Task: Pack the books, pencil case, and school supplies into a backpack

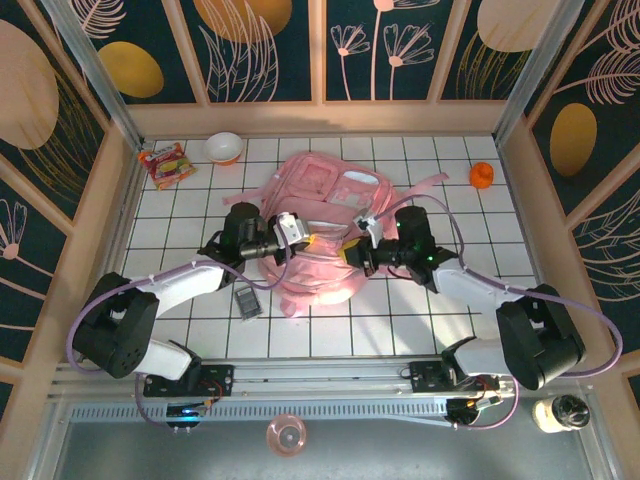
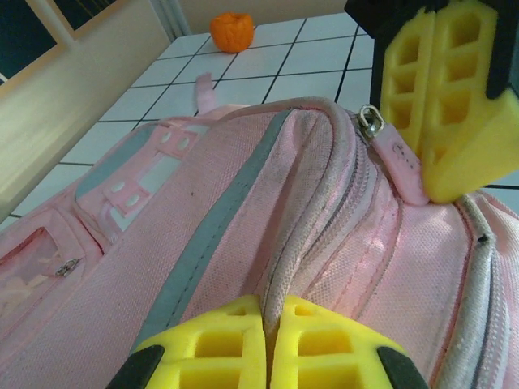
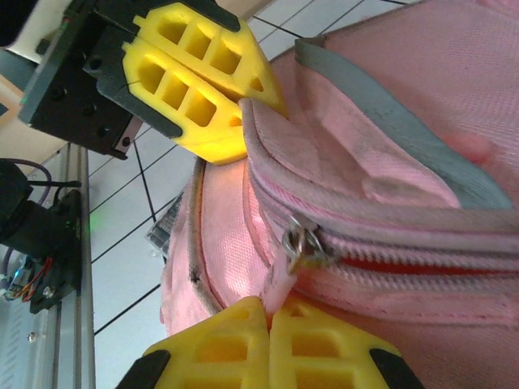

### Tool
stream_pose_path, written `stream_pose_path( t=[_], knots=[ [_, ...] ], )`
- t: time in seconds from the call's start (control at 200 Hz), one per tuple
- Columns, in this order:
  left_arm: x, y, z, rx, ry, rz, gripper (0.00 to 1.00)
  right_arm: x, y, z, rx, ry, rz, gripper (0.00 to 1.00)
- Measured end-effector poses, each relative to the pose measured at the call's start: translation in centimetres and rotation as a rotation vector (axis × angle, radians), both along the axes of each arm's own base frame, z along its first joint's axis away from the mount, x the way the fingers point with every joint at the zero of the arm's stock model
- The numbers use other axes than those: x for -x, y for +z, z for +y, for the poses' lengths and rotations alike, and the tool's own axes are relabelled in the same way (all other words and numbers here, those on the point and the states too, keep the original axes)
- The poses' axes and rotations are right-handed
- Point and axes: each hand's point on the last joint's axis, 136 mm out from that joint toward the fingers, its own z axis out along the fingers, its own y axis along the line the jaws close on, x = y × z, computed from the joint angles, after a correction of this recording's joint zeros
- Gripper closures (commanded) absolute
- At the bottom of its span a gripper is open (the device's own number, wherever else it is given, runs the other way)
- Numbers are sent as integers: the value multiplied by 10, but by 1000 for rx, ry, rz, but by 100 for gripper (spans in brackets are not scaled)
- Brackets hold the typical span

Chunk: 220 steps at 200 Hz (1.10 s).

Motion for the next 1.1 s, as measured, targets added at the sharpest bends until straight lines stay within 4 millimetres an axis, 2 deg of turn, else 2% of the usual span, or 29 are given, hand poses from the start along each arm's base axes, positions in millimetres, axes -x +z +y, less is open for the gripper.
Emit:
stream_pose_path(
  t=[0.2, 0.44, 0.601, 0.696, 0.806, 0.876, 0.911, 1.016, 1.101],
  knots=[
    [1, -2, -3, -1, 17, 20, 100, 4, -1, 12, 13, -30, 8, 100],
    [0, -1, -5, 3, 34, 28, 100, 3, 5, 14, -2, -60, 23, 100],
    [-1, 0, -5, 13, 45, 45, 100, 3, 8, 23, -16, -106, 48, 100],
    [1, 1, -8, 19, 35, 50, 100, 7, 11, 34, -30, -122, 53, 100],
    [13, 3, -22, 34, -26, 54, 100, 22, 22, 55, -71, -62, 35, 100],
    [15, 6, -23, 46, -37, 54, 100, 27, 21, 59, -72, -43, 36, 100],
    [15, 6, -23, 48, -39, 54, 100, 27, 21, 59, -69, -37, 27, 94],
    [16, 7, -24, 56, -43, 51, 100, 31, 22, 54, -39, -14, -23, 68],
    [17, 6, -23, 61, -49, 54, 100, 37, 35, 41, -15, 23, -117, 56]
  ],
)
